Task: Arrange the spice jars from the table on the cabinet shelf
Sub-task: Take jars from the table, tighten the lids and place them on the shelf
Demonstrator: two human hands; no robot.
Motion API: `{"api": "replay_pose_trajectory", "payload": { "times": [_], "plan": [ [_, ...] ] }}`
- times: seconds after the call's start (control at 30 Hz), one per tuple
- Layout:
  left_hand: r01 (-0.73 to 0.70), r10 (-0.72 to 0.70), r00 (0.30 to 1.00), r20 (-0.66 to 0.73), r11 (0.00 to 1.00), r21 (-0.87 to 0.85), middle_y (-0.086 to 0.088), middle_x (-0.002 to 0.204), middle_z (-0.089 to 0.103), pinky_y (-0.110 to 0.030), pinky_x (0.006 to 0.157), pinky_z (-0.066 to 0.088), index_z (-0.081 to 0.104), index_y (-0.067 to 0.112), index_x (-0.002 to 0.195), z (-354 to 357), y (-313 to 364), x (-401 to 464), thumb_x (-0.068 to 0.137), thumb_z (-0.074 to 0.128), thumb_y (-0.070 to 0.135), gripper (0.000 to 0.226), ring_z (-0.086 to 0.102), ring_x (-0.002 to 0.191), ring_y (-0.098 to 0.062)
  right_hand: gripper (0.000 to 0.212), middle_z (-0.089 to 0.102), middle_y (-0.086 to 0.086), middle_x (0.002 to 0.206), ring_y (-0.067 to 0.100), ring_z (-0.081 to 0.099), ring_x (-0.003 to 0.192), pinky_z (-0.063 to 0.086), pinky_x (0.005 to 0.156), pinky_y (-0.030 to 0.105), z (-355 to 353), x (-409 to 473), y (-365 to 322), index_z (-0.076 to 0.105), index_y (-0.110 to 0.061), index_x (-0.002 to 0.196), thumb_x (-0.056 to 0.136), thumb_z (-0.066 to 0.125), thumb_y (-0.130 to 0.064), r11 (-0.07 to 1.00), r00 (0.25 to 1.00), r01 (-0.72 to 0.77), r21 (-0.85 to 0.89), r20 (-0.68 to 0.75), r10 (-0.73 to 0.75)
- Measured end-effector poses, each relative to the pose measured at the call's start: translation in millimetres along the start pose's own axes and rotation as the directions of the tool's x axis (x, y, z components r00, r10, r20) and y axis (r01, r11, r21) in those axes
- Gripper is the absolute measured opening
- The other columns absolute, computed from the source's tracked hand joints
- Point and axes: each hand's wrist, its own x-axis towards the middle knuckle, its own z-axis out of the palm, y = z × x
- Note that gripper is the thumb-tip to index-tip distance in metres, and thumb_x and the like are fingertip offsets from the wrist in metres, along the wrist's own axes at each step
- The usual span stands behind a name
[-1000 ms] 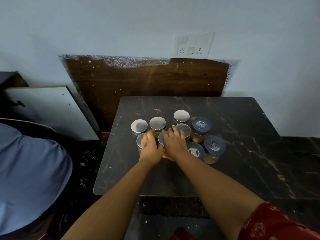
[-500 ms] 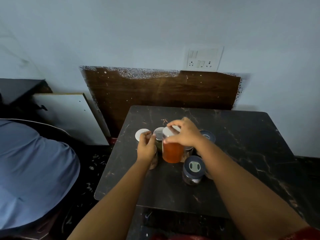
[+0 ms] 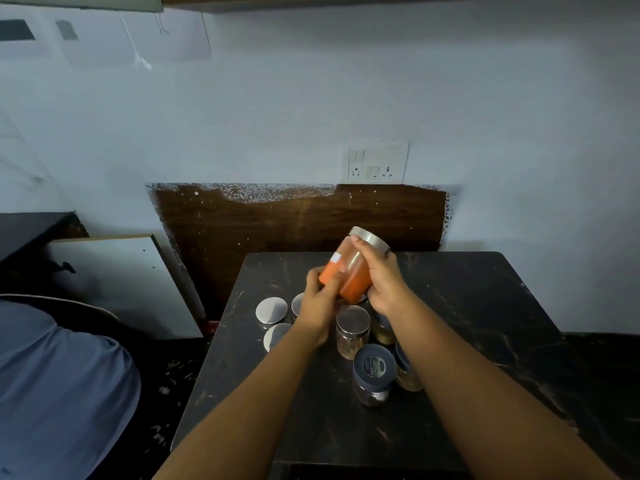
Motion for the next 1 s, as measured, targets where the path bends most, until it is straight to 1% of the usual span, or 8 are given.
{"api": "replay_pose_trajectory", "payload": {
  "times": [0.1, 0.2, 0.27, 0.33, 0.43, 0.53, 0.77, 1.0],
  "plan": [
    [-0.412, 0.475, 0.879, 0.037, 0.719, 0.56, 0.001, 0.126, 0.045, -0.025, 0.083, 0.054, 0.04, 0.024, 0.124, 0, 3, 2, 0.071, 0.083, 0.038, 0.069, 0.051, 0.112, -0.011, 0.087, 0.063, 0.013, 0.119, 0.033, 0.066, 0.102, 0.057, 0.078, 0.05, -7, 1, -5, 0.046, -0.023, 0.131, 0.06, 0.083, -0.054, 0.982, 0.996, -0.076, 0.173, 0.058, 0.067],
    [-0.46, 0.621, 0.779, 0.09, 0.468, 0.755, 0.004, 0.123, 0.042, -0.025, 0.086, 0.047, 0.04, 0.021, 0.127, 2, 5, 5, 0.064, 0.083, 0.05, 0.081, 0.043, 0.114, -0.009, 0.073, 0.068, 0.013, 0.112, 0.033, 0.068, 0.098, 0.058, 0.071, 0.047, -5, 1, -8, 0.054, -0.024, 0.122, 0.063, 0.08, -0.057, 0.978, 0.995, -0.091, 0.189, 0.067, 0.079],
    [-0.476, 0.644, 0.756, 0.114, 0.423, 0.771, 0.003, 0.123, 0.043, -0.023, 0.086, 0.046, 0.042, 0.019, 0.127, 2, 7, 8, 0.063, 0.082, 0.052, 0.082, 0.043, 0.113, -0.009, 0.064, 0.069, 0.012, 0.108, 0.033, 0.068, 0.096, 0.058, 0.069, 0.046, -3, 0, -9, 0.056, -0.025, 0.114, 0.064, 0.079, -0.057, 0.974, 0.993, -0.099, 0.203, 0.076, 0.085],
    [-0.473, 0.55, 0.829, 0.103, 0.589, 0.656, 0.002, 0.123, 0.046, -0.02, 0.085, 0.047, 0.043, 0.02, 0.128, -2, 11, 13, 0.064, 0.082, 0.05, 0.08, 0.048, 0.113, -0.01, 0.063, 0.068, 0.012, 0.107, 0.032, 0.068, 0.096, 0.058, 0.072, 0.047, -5, 1, -12, 0.057, -0.023, 0.115, 0.065, 0.08, -0.053, 0.974, 0.993, -0.071, 0.214, 0.103, 0.05],
    [-0.206, 0.153, 0.974, 0.165, 0.9, 0.384, 0.0, 0.128, 0.052, -0.029, 0.086, 0.054, 0.044, 0.027, 0.13, -12, 23, 17, 0.065, 0.078, 0.047, 0.076, 0.056, 0.112, -0.016, 0.077, 0.063, 0.013, 0.116, 0.032, 0.064, 0.106, 0.055, 0.086, 0.049, -8, 1, -19, 0.052, -0.024, 0.123, 0.059, 0.084, -0.052, 0.993, 0.99, -0.024, 0.114, 0.141, 0.007],
    [-0.134, 0.043, 0.979, 0.201, 0.876, 0.464, 0.001, 0.124, 0.056, -0.042, 0.092, 0.055, 0.047, 0.026, 0.131, -18, 27, 23, 0.065, 0.078, 0.049, 0.077, 0.058, 0.11, -0.019, 0.081, 0.062, 0.013, 0.116, 0.031, 0.064, 0.105, 0.057, 0.083, 0.048, -4, -2, -24, 0.054, -0.026, 0.12, 0.051, 0.086, -0.054, 0.999, 0.984, -0.026, 0.046, 0.178, 0.018],
    [-0.279, 0.262, 0.959, 0.105, 0.825, 0.492, 0.014, 0.11, 0.053, -0.019, 0.071, 0.05, 0.043, 0.029, 0.126, -17, 40, 25, 0.075, 0.078, 0.044, 0.064, 0.058, 0.099, -0.011, 0.072, 0.062, 0.012, 0.121, 0.033, 0.061, 0.11, 0.051, 0.091, 0.054, 16, -5, -39, 0.051, -0.028, 0.127, 0.068, 0.073, -0.064, 0.996, 0.976, -0.059, 0.073, 0.212, 0.043],
    [-0.264, 0.276, 0.961, -0.005, 0.923, 0.281, 0.008, 0.111, 0.052, -0.011, 0.063, 0.05, 0.017, 0.015, 0.141, -13, 91, 41, 0.085, 0.071, 0.031, 0.08, 0.059, 0.099, -0.005, 0.084, 0.055, 0.006, 0.125, 0.025, 0.052, 0.119, 0.043, 0.103, 0.047, 63, -7, -61, 0.033, -0.025, 0.139, 0.072, 0.08, -0.008, 0.977, 0.946, 0.197, -0.077, 0.276, -0.168]
  ]
}}
